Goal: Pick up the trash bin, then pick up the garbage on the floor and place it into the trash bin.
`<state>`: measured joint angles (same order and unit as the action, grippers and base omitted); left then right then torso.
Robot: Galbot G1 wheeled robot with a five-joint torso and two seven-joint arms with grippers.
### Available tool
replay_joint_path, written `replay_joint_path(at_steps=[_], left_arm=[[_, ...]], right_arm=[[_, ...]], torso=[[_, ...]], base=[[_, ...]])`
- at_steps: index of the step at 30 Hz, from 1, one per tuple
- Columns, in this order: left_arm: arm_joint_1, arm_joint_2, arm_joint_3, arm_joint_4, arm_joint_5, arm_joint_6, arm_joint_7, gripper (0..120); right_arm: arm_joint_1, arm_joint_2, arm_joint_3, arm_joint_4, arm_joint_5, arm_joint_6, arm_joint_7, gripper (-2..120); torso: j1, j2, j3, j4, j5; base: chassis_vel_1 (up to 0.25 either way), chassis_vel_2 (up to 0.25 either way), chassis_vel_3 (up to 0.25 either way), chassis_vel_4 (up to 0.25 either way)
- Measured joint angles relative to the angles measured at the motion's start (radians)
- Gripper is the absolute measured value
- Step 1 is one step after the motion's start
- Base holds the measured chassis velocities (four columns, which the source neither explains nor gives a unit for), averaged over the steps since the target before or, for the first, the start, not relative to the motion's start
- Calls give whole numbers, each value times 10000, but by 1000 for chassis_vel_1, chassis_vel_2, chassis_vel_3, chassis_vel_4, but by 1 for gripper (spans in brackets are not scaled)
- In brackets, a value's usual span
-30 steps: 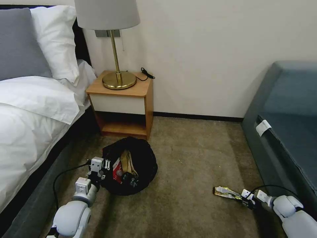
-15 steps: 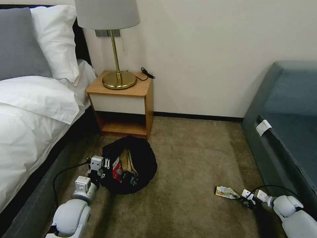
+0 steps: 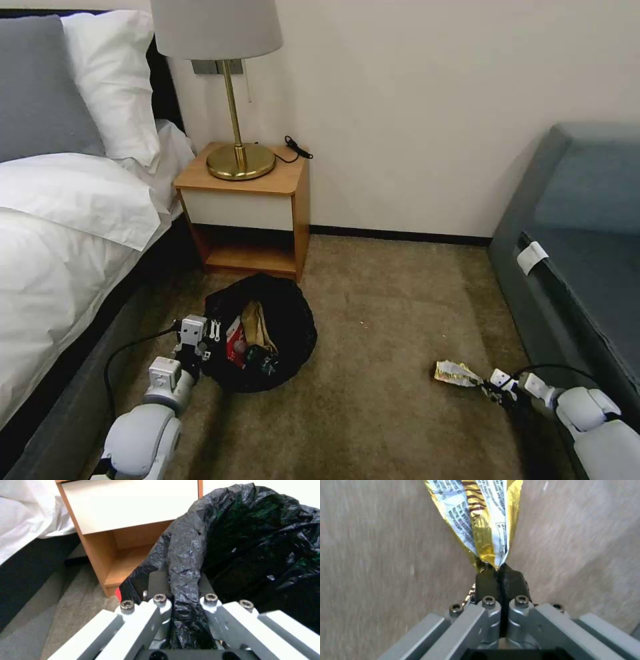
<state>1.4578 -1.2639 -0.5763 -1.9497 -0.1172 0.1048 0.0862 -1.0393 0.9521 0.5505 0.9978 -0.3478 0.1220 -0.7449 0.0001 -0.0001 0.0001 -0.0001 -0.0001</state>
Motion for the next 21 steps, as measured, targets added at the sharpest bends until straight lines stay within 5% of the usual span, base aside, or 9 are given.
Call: replay_joint_path(at_steps=[10, 21], left_arm=[[138, -195, -40, -51, 67, -261, 9, 4], [174, -497, -6, -41, 260, -347, -14, 4]], right_arm=[[-165, 44, -139, 1581, 1339, -93, -48, 0], [-757, 88, -745, 4890, 3267, -794, 103, 0]], torso=[[0, 0, 0, 1, -1], [0, 1, -1, 1, 0]], base=[[0, 0, 0, 0], [0, 0, 0, 0]])
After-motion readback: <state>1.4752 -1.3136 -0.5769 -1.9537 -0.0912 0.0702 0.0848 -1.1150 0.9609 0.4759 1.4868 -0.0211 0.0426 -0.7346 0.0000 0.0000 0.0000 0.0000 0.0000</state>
